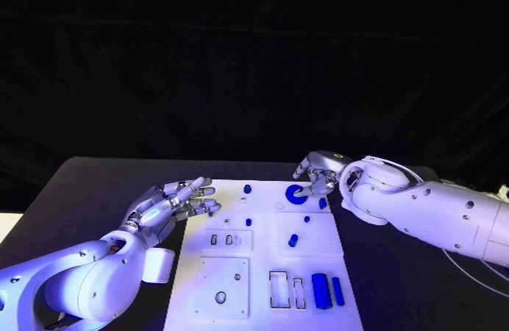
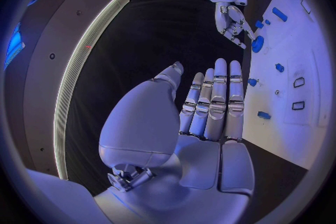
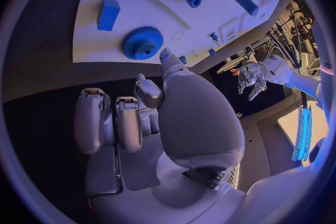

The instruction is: Assemble the parts on the task board

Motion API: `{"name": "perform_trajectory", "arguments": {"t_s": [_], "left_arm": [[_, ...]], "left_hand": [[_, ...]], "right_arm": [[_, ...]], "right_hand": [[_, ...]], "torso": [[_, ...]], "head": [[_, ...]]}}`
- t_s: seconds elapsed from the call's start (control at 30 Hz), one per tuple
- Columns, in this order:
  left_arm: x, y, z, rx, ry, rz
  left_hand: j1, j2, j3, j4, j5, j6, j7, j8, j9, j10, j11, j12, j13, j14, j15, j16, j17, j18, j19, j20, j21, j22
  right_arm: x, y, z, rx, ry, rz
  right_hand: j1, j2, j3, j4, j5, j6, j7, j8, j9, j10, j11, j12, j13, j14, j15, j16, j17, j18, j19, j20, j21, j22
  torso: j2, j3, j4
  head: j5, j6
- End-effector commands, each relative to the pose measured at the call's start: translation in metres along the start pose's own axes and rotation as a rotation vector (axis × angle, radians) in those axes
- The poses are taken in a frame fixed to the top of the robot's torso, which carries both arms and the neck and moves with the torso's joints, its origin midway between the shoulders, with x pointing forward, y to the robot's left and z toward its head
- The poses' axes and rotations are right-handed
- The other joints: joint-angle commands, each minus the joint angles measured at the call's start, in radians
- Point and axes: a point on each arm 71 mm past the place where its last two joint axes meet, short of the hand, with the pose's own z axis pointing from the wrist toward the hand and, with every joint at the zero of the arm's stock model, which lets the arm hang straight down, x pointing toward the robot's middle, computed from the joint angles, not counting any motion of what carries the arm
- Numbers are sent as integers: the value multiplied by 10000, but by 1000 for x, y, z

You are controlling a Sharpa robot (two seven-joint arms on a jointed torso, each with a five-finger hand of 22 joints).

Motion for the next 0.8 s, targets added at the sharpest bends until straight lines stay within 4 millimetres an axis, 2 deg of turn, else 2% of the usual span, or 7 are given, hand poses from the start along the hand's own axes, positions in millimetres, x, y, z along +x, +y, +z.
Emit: {"name": "perform_trajectory", "arguments": {"t_s": [0.03,0.3,0.53,0.8], "left_arm": [[3,-1,1,49,222,-115],[3,-1,1,49,217,-113],[2,-1,1,49,209,-109],[2,-1,1,45,196,-103]], "left_hand": [[17,-49,7,-77,-56,3,68,-49,-14,-20,74,-34,-10,-14,38,-36,10,130,42,47,-53,-8],[16,-46,6,-83,-56,4,64,-56,-12,-20,72,-43,-9,-11,39,-46,13,130,44,49,-59,-14],[16,-46,6,-83,-56,4,64,-56,-12,-20,72,-43,-9,-11,39,-46,13,130,44,49,-59,-14],[16,-46,6,-83,-56,4,64,-56,-12,-20,72,-43,-9,-11,39,-46,13,130,44,49,-59,-14]], "right_arm": [[5,-2,1,302,577,-113],[7,-5,1,369,627,-240],[10,-4,2,312,721,-256],[13,-6,2,318,778,-256]], "right_hand": [[110,10,-5,114,49,51,29,70,16,84,65,424,462,777,70,60,1161,-211,59,0,56,47],[225,90,1,168,52,204,8,144,36,313,49,1319,1360,807,64,139,1342,-240,124,-2,139,209],[288,161,27,150,84,301,-13,188,46,386,35,1626,1683,826,56,187,1454,-258,165,-7,189,308],[394,354,133,67,136,454,-34,246,58,421,14,1808,1908,843,40,230,1555,-276,206,-20,241,411]], "torso": [[9,-10,21],[10,-17,12],[12,-3,27],[18,-8,20]], "head": [[-24,-22],[-13,-45],[-14,-54],[-3,-73]]}}
